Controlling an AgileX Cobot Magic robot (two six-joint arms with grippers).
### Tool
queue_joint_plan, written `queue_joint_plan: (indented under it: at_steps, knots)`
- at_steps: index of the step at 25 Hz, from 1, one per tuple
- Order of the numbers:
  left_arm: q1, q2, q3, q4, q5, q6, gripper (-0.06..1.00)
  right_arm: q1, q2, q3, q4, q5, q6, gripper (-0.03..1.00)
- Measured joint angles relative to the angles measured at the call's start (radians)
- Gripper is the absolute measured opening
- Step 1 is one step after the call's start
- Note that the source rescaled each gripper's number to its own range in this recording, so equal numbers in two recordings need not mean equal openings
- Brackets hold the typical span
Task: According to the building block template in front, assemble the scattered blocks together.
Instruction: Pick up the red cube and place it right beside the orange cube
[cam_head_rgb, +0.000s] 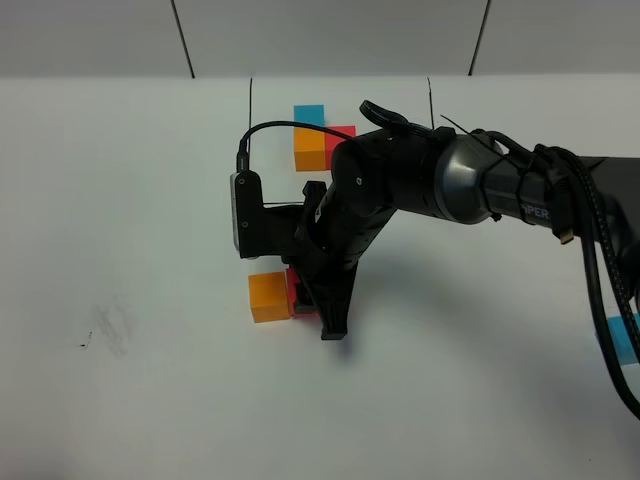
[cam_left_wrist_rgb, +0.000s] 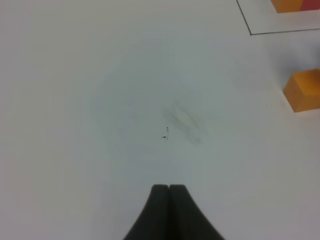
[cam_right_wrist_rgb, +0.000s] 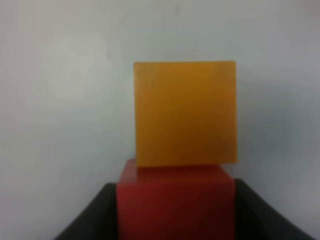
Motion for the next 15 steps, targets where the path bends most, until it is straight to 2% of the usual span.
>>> queue_joint_plan:
  at_steps: [15]
  knots:
    - [0.000, 0.000, 0.000, 0.000, 0.000, 0.000, 0.00, 0.000, 0.057, -0.045, 0.001, 0.018, 0.000, 0.43]
